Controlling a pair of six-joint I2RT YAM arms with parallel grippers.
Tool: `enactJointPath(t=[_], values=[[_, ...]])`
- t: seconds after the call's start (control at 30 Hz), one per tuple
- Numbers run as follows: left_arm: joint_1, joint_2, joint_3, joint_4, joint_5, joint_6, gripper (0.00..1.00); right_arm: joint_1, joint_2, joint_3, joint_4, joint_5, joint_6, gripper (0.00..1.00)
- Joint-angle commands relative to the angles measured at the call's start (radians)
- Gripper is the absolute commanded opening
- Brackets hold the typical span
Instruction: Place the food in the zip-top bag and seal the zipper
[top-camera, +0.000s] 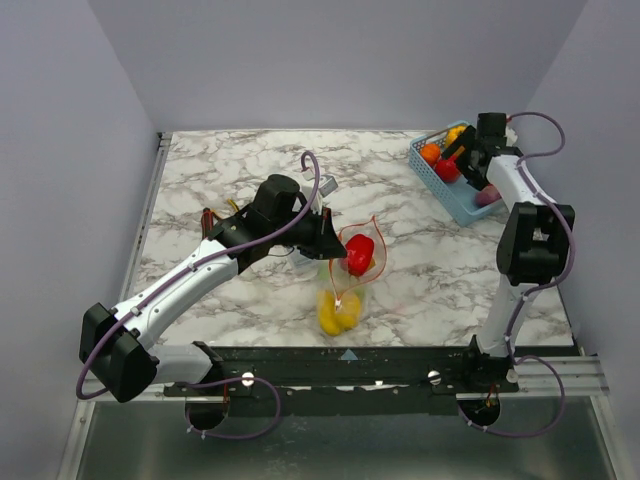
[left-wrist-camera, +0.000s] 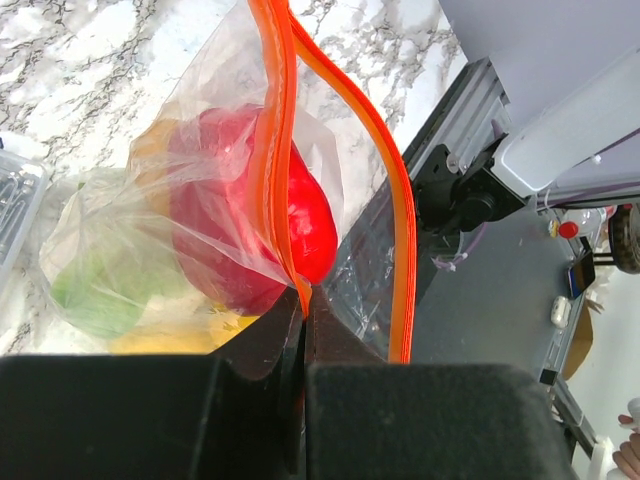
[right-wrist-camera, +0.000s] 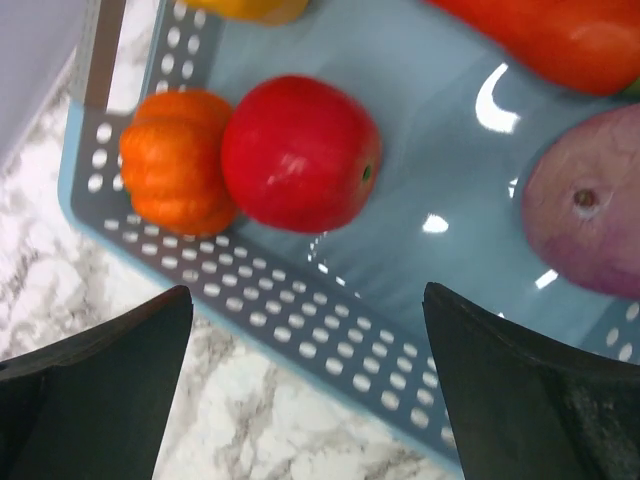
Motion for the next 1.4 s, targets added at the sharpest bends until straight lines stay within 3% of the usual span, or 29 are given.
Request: enactJointPath(t=[0.0,0.23,0.57,0.73,0.8,0.93,1.07,1.2,1.37], values=[[0.000,0.002,0.013,0.030,0.047,-0.008,0.00,-0.082,0.059,-0.026,0.193,-0.140,0.078,1.00],[0.000,0.016,0.018,0.027,0.057,-0.008,0.00,-0.127,0.224,0.038,0.263,-0.363,0.126,0.98],[0.001,0.026,0.017,0.029,0.068,-0.012,0.00,-0.128,0.304,-0.011,0.373,-0.395,0.201,0.96],[0.000,0.027,0.017,0.029,0.066,-0.012,0.00,-0.128,0.275,-0.006,0.338,-0.384,0.128,0.92],[0.001,0.026,0.017,0.029,0.075,-0.016,0.00,-0.129,0.246,-0.009,0.330,-0.385,0.078,0.78],[0.000,0.020,0.014,0.034,0.077,-0.019,0.00,-0.128,0.168,-0.041,0.315,-0.345,-0.002,0.40],[0.000,0.024,0.016,0.029,0.066,-0.015,0.00,-0.127,0.049,-0.127,0.295,-0.337,-0.046,0.21],[0.000,0.031,0.017,0.026,0.060,-0.011,0.00,-0.127,-0.114,-0.258,0.308,-0.315,-0.065,0.04],[0.000,0.042,0.020,0.021,0.053,-0.006,0.00,-0.127,-0.328,-0.461,0.338,-0.333,-0.071,0.01]])
